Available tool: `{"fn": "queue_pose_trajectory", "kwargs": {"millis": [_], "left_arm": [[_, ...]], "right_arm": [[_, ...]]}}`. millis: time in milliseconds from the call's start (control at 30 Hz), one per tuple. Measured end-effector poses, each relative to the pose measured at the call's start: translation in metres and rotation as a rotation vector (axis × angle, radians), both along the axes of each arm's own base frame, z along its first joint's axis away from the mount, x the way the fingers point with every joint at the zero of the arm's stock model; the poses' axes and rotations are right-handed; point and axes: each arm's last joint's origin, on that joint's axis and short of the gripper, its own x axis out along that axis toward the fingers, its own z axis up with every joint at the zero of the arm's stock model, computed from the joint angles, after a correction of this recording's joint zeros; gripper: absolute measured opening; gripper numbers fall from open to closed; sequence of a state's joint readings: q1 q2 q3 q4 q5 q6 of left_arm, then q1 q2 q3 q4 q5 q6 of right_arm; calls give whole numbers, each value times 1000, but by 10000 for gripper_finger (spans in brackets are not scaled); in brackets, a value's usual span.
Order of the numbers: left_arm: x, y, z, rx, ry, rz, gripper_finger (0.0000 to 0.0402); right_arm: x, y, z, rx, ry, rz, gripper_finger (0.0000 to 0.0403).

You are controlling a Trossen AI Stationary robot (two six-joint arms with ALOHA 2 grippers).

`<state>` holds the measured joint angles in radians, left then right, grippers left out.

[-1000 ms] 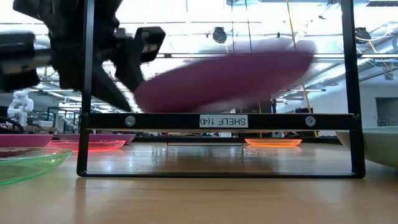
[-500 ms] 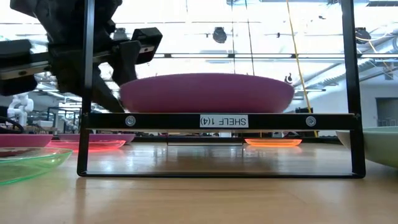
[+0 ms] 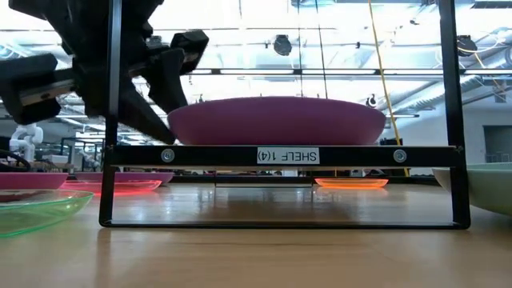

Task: Place and stack plates onto a shelf
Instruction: Put the right large purple plate on the shelf, then put the small pink plate on the shelf

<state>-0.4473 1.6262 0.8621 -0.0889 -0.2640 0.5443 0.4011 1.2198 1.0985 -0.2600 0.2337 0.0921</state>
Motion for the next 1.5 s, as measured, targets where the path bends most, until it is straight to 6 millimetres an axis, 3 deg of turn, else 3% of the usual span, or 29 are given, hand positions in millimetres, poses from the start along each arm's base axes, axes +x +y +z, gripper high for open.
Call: {"fn": "queue_pose_trajectory", "kwargs": {"millis": [467, 833, 1167, 1500], "left_arm": [[-14, -11, 10, 73, -35, 49, 116], [-31, -13, 43, -29, -118, 87, 116], [-40, -5, 73, -85, -250, 169, 116], [-40, -2, 77, -78, -294, 249, 116]], "right_arm": [[0, 0, -1, 1, 7, -2, 160], [-5, -2, -10, 66, 127, -67, 160], [-13, -10, -21, 54, 228, -286, 160], [-24, -18, -31, 38, 346, -428, 160]]}}
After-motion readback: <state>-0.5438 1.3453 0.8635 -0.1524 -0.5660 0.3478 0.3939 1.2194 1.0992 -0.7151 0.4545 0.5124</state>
